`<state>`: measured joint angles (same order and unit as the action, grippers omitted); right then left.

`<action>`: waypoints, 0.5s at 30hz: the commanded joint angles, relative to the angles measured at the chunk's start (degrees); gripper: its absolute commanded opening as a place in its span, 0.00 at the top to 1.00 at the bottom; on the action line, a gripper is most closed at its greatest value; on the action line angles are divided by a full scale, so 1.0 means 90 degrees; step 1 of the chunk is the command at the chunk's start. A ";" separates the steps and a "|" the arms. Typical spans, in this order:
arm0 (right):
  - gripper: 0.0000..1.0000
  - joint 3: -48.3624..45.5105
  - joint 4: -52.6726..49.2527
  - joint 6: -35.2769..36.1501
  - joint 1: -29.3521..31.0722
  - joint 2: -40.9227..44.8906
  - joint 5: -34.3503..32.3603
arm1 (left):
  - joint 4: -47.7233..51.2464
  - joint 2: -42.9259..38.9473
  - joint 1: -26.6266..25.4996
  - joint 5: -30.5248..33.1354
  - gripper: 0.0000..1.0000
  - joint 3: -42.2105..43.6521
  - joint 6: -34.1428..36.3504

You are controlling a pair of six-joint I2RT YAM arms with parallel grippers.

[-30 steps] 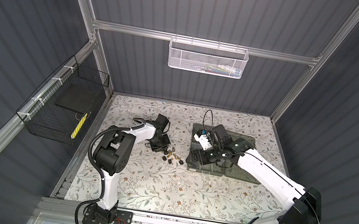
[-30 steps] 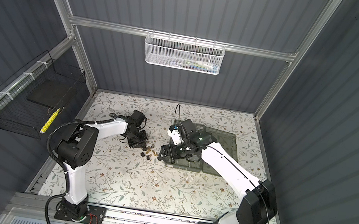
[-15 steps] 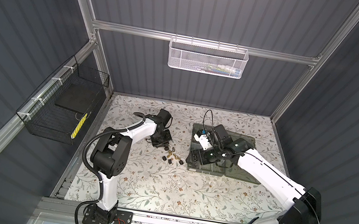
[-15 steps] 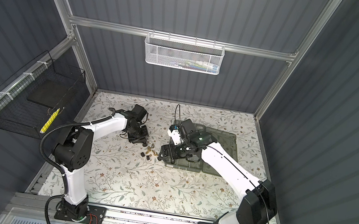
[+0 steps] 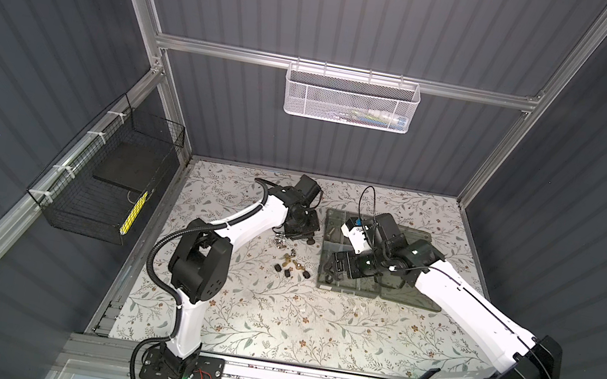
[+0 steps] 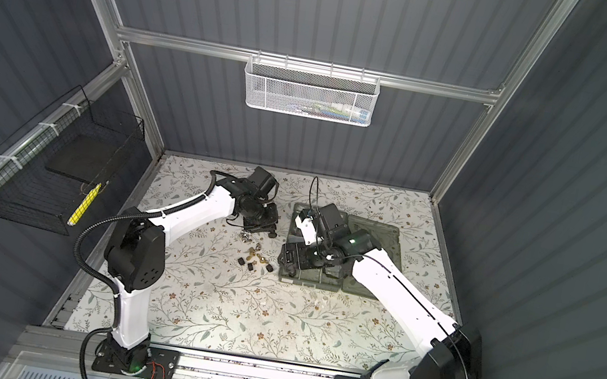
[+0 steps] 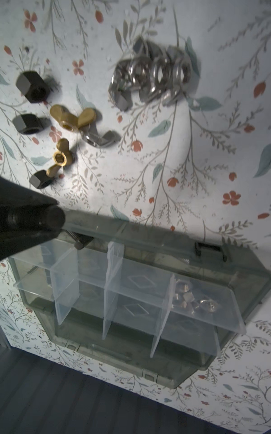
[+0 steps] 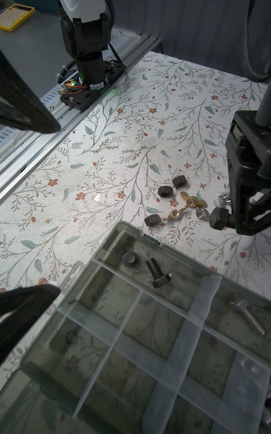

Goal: Sort the screws and nuts into containers
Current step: 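Carry the held black bolt over the box compartments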

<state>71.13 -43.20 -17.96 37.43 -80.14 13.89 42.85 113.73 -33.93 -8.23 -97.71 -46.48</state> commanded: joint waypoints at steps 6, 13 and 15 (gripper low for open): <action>0.01 -0.0508 0.0126 -0.0396 -0.0530 0.0540 -0.0109 | 0.0230 0.0592 -0.0343 -0.0130 0.97 -0.0756 0.0074; 0.01 -0.0733 0.0239 -0.0578 -0.0956 0.0691 0.0029 | 0.0253 0.0959 -0.0705 -0.0140 0.96 -0.1076 0.0075; 0.01 -0.0745 0.0240 -0.0584 -0.1004 0.0697 0.0073 | 0.0305 0.1082 -0.0802 -0.0133 0.96 -0.1207 0.0106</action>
<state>65.14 -41.54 -22.33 28.97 -74.30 13.74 44.10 121.84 -39.77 -8.62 -105.84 -46.46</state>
